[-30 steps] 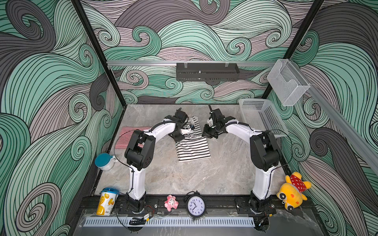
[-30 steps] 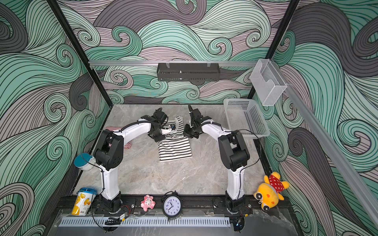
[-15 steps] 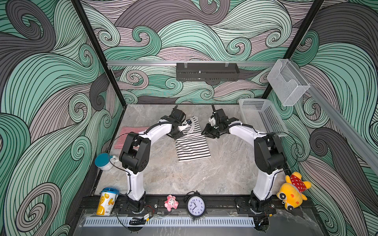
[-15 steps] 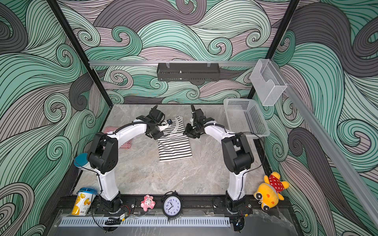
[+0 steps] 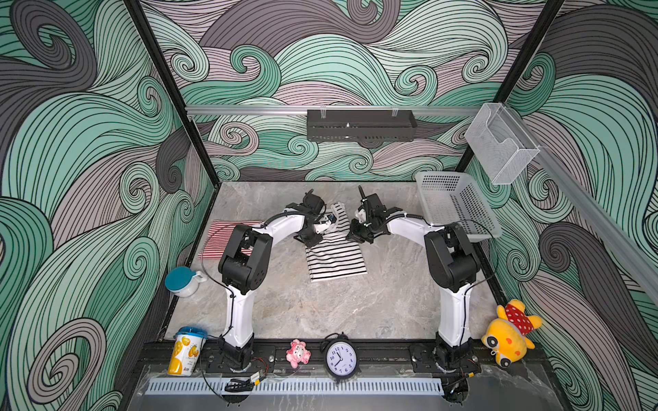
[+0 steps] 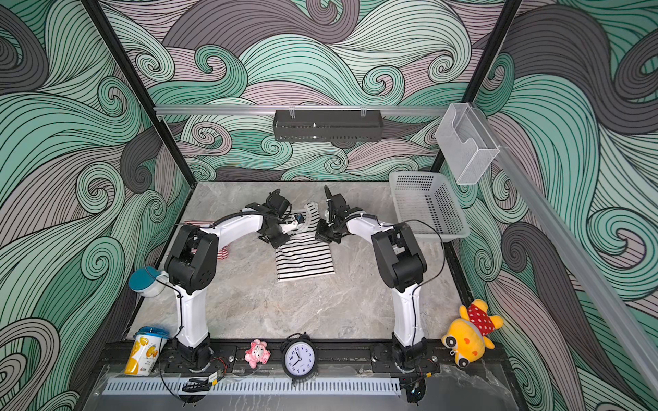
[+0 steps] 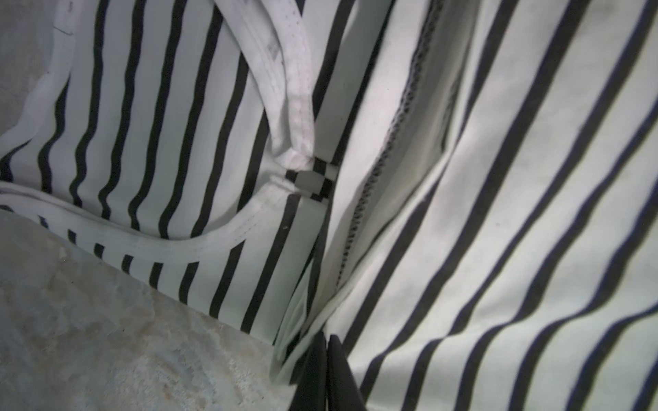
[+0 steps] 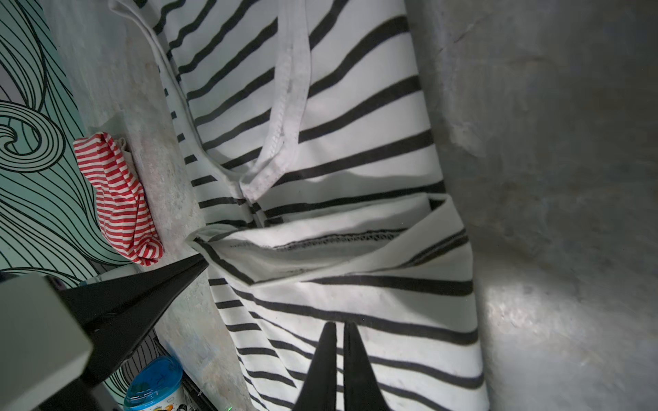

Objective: Fold and stack the tank tops
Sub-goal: 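Lay the folded hem down and open both grippers, drawing them back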

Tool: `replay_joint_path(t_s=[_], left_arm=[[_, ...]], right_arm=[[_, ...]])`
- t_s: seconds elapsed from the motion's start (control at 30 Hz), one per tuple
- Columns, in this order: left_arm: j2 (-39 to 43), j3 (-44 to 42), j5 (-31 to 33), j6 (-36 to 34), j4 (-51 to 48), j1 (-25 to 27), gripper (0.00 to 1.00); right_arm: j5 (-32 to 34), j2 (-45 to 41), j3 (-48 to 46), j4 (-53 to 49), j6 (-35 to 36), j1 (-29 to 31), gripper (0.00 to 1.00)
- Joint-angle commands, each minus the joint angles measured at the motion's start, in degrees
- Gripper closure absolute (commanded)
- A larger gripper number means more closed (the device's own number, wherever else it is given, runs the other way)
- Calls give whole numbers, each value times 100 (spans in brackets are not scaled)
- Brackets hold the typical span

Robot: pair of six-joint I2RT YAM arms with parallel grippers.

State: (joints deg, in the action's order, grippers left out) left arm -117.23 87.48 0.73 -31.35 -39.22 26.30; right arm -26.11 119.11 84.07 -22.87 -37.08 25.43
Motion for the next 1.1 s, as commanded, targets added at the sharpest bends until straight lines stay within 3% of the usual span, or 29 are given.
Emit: replay_joint_path(t_s=[0.0, 0.23, 0.47, 0.77, 0.9, 1.07], left_arm=[[-143, 389, -109, 93, -116, -87, 93], [-617, 841, -61, 246, -261, -231, 92], [-608, 641, -8, 217, -192, -292, 92], [-718, 659, 564, 355, -104, -350, 90], [-129, 358, 676, 506, 196, -384, 77], [745, -207, 705, 724, 451, -364, 71]], right_arm=[[-107, 216, 315, 29, -71, -34, 91], [-150, 616, 650, -6, -142, -130, 91], [5, 734, 685, -104, -142, -274, 91], [-48, 753, 864, -301, -20, -322, 88], [-76, 33, 389, -100, -18, -307, 76], [-35, -1180, -744, 280, -199, -217, 61]])
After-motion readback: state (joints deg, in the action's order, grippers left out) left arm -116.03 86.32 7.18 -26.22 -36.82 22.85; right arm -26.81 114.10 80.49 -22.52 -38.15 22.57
